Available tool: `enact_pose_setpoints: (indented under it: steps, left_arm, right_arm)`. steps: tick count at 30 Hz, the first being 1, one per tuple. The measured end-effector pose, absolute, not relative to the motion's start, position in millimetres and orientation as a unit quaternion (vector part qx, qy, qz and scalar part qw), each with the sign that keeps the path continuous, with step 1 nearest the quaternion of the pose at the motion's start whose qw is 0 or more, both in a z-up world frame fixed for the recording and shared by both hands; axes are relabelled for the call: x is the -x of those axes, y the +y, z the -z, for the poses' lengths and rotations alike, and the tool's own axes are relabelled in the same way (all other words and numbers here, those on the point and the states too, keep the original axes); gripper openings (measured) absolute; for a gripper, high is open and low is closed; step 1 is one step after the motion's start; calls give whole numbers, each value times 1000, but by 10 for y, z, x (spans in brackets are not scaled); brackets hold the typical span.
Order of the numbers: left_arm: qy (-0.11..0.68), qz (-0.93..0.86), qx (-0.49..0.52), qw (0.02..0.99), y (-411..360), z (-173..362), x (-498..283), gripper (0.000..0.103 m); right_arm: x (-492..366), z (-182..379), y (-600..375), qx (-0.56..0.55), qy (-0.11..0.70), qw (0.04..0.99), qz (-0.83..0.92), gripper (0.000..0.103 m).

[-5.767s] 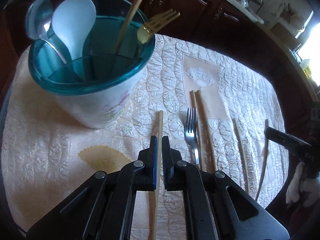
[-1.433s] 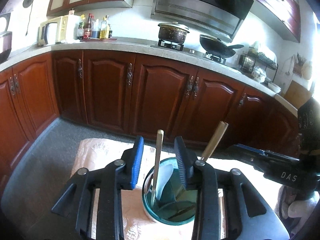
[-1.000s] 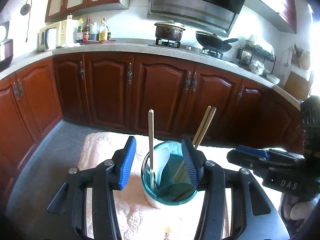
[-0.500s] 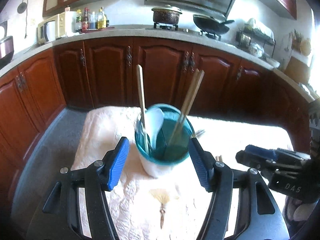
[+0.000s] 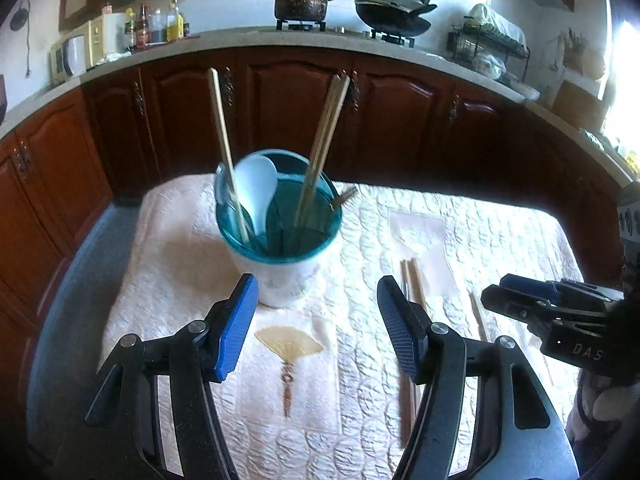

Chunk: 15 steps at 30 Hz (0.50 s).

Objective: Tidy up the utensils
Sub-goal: 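Withdraw both open grippers from the cup back over the remaining utensils, then grasp the silver fork with the left gripper while the right gripper grasps a wooden chopstick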

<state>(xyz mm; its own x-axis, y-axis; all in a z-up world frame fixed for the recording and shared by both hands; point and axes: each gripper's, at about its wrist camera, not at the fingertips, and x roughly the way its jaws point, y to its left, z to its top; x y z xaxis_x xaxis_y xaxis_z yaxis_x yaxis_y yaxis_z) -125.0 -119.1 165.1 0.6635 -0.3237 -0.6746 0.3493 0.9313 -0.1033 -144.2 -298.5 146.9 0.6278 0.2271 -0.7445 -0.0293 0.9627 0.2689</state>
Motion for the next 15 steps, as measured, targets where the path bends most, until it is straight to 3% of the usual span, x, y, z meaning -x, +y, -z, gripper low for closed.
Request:
enact_pose_setpoints:
  steps: [8,15]
  left_arm:
    - [398,191,-26,897,-1274,-1384,1268,62]
    - [430,196,-35,881,-1341,-1113,1268,62]
  right_arm:
    - [1368,-875,-3131,-124,487,864,-38,38]
    - [1050,-451,-3142,-145,514,845,-34,23]
